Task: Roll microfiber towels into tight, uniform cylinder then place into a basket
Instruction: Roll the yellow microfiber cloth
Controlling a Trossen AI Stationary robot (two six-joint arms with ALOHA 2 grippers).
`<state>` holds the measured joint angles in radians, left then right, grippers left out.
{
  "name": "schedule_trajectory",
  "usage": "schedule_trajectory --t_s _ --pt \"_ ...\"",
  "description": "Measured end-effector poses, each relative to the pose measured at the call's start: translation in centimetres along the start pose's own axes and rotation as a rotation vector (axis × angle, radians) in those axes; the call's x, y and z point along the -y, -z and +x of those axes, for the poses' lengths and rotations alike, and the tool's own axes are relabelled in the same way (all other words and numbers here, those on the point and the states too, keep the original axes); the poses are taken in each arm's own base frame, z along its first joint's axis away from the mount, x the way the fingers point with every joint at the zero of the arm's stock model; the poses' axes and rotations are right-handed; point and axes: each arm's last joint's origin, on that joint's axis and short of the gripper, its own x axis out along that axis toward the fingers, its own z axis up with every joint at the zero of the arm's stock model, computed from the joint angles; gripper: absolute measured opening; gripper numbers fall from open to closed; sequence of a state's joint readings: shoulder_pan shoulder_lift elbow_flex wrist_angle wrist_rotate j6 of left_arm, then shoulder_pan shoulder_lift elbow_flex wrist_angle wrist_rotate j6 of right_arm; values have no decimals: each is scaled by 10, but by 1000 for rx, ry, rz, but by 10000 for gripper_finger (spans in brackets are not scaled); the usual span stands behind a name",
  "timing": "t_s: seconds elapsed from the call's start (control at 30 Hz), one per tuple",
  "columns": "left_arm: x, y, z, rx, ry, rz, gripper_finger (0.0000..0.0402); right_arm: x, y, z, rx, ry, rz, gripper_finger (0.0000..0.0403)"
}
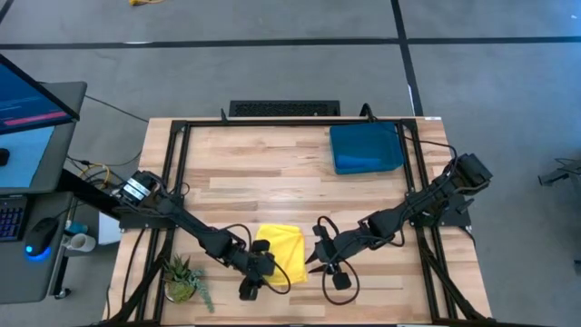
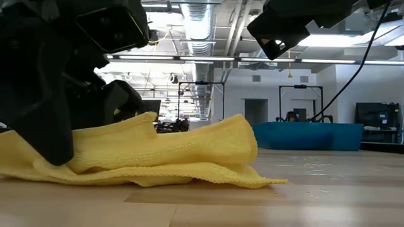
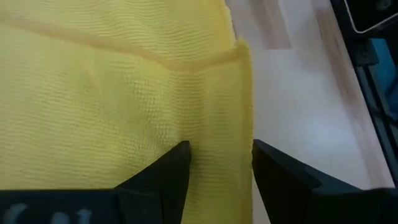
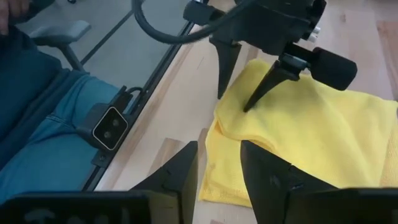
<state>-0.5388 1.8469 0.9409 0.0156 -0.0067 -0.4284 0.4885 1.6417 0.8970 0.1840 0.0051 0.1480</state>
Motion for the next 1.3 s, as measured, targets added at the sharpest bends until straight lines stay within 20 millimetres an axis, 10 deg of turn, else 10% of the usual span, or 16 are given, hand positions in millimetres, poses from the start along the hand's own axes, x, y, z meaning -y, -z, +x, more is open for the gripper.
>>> schedule_trajectory --t_s 0.53,0.93,1.3 --pt "3 -11 -4 -2 -68 45 155 0 0 0 0 0 0 143" --pt "5 -16 -5 18 -49 69 41 0 0 0 0 0 10 139" --pt "10 -37 -11 64 -47 112 5 -3 37 42 -103 -6 56 132"
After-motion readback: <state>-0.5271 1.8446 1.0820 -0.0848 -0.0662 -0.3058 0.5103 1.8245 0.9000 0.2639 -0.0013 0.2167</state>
